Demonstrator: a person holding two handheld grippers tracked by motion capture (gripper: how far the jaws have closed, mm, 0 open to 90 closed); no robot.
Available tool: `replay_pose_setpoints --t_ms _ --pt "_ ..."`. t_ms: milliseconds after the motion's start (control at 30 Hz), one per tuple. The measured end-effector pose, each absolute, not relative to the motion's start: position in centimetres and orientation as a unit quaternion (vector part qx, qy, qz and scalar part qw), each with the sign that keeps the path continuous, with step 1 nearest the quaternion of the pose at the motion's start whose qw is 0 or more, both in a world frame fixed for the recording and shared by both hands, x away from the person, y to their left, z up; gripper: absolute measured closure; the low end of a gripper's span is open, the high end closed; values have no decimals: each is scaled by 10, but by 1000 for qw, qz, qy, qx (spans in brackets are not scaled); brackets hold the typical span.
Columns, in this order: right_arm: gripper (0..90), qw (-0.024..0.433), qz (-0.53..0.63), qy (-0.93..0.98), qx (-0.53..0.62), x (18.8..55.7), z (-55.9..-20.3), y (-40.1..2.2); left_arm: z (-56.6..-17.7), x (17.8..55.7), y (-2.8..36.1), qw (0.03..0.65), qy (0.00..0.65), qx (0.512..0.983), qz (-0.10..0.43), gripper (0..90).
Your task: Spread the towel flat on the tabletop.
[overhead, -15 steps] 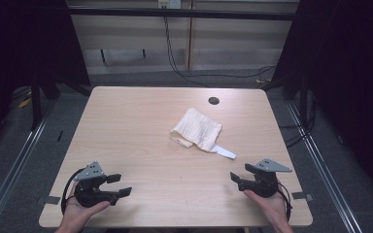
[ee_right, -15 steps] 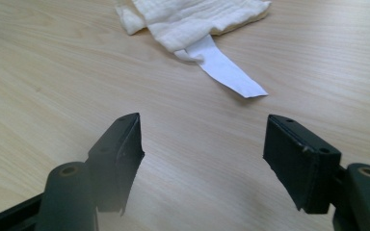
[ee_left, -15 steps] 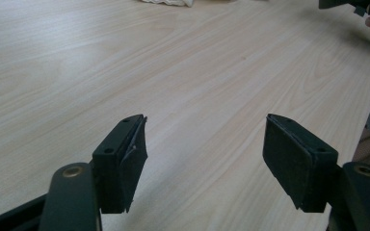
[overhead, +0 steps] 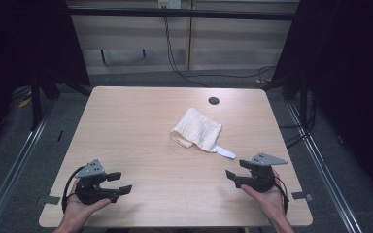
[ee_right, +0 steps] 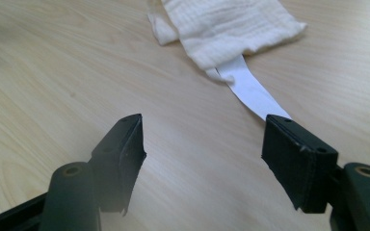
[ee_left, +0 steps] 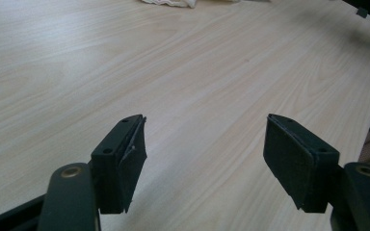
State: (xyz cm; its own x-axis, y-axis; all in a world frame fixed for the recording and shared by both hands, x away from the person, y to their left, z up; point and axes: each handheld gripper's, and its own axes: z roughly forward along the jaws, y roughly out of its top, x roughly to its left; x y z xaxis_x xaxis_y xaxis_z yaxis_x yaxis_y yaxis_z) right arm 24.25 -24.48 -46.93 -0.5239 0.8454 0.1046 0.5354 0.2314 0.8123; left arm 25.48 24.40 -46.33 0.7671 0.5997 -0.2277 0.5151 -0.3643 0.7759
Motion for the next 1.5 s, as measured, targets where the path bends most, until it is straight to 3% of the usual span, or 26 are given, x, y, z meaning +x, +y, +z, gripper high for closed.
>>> replay_pose_setpoints --t_ms 167,233,567,1100,1500 --pt "312 168 432 766 445 257 -461 -234 -464 253 247 452 341 823 44 310" --pt "369 165 435 770 436 263 -459 -230 -464 255 248 454 347 820 43 310" --pt "357 153 441 785 408 286 -454 -208 -466 263 246 450 350 820 43 309" --pt "460 132 431 805 386 344 -449 -188 -464 260 247 452 339 824 43 308" --pt "685 113 402 823 384 381 -472 -179 -464 258 248 454 339 823 45 308"
